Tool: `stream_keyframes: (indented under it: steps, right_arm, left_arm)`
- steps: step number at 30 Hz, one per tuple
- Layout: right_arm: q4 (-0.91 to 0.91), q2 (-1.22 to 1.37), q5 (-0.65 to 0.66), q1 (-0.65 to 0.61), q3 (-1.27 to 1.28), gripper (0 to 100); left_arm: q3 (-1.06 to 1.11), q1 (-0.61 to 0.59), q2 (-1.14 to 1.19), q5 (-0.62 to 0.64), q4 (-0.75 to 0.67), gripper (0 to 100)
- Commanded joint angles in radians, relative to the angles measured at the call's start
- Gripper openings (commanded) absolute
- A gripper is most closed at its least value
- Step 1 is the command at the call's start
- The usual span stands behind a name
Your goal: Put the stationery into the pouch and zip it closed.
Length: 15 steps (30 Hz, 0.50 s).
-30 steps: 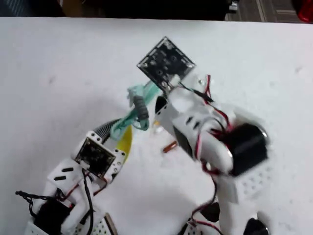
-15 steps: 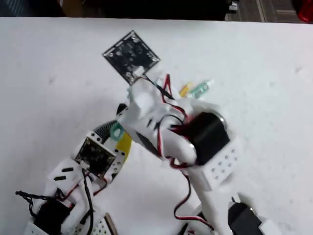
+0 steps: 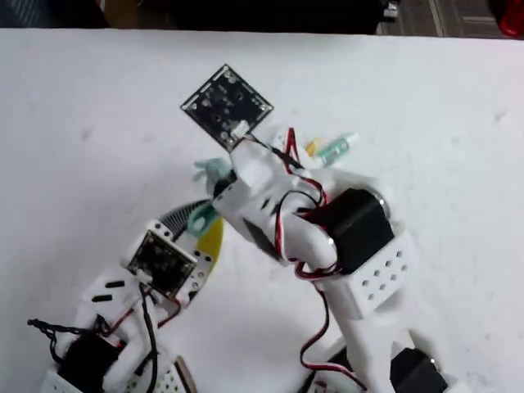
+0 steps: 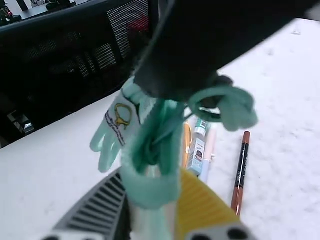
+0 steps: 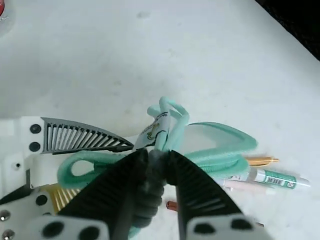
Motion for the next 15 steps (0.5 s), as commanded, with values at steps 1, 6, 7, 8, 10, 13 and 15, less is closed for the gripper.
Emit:
stream_keyframes:
  steps: [1,6,7,8,10,13,15]
  right_arm:
    - [0.015,-0.067,0.017,0.07,-0.04,1.7]
    - [0.016,-0.159,0.023,0.111,0.046,1.6]
    - [0.016,-0.177,0.043,0.11,0.086,1.6]
    - [0.016,-0.194,0.075,0.105,0.135,1.6]
    - [0.016,-0.229,0.137,0.105,0.241,1.6]
    - [0.018,-0.288,0.213,0.122,0.404,1.6]
    - [0.018,-0.326,0.265,0.14,0.506,1.7]
  left_arm:
    - [0.064,-0.007,0.012,-0.002,0.008,2]
    - [0.064,-0.007,0.012,-0.002,0.008,2]
    - [0.064,-0.007,0.012,-0.002,0.008,2]
    - [0.064,-0.007,0.012,-0.002,0.008,2]
    - [0.064,-0.007,0.012,-0.002,0.008,2]
    - [0.064,-0.008,0.012,-0.002,0.008,2]
    - [0.064,-0.008,0.012,-0.002,0.008,2]
